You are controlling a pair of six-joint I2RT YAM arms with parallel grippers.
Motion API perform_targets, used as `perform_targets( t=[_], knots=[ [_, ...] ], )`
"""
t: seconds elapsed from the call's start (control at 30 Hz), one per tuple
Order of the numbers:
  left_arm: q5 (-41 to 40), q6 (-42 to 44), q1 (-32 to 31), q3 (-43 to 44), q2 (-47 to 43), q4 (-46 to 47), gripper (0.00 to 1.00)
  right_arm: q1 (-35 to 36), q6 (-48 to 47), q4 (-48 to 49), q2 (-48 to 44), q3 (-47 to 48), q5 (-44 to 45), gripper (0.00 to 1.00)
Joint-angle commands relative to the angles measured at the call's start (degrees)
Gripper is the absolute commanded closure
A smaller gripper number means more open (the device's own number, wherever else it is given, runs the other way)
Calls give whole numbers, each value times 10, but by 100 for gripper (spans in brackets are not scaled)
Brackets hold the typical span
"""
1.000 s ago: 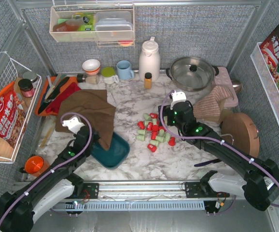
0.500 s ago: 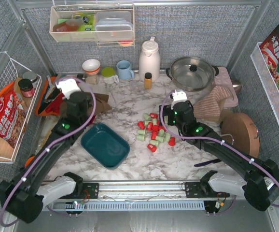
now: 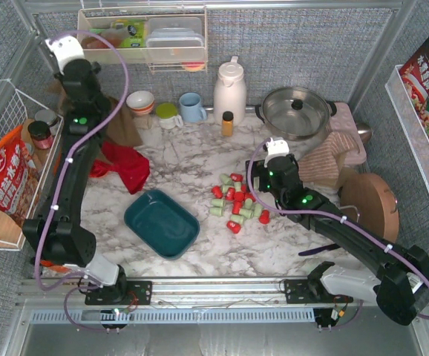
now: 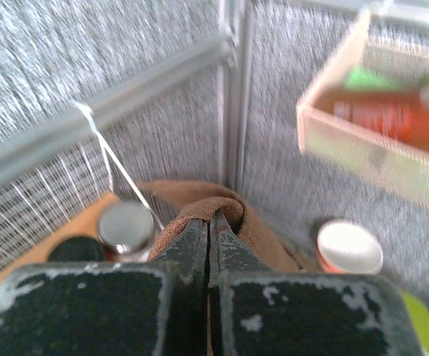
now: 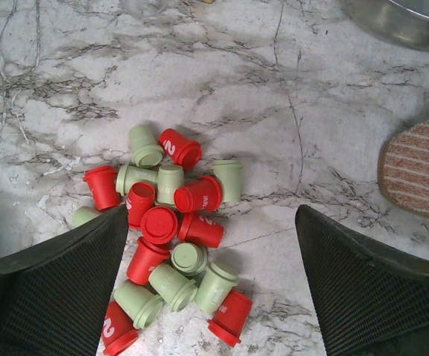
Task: Mix the coffee capsules in the storage basket
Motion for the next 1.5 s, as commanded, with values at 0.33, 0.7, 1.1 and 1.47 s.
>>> perform_targets(
  t=[0.33,0.7,1.1,1.47],
  knots=[
    [25,39,18,174,72,26,100,1,5,11,7,5,3,1],
    [34,-55,19,5,121,53,100,1,5,6,11,8,2,1],
    [76,-135,28,34,266,-32,85,1,3,2,19,12,2,1],
    [153,-190,22,-13,136,-111,1,1,7,-9,29,19,-8,1]
  ],
)
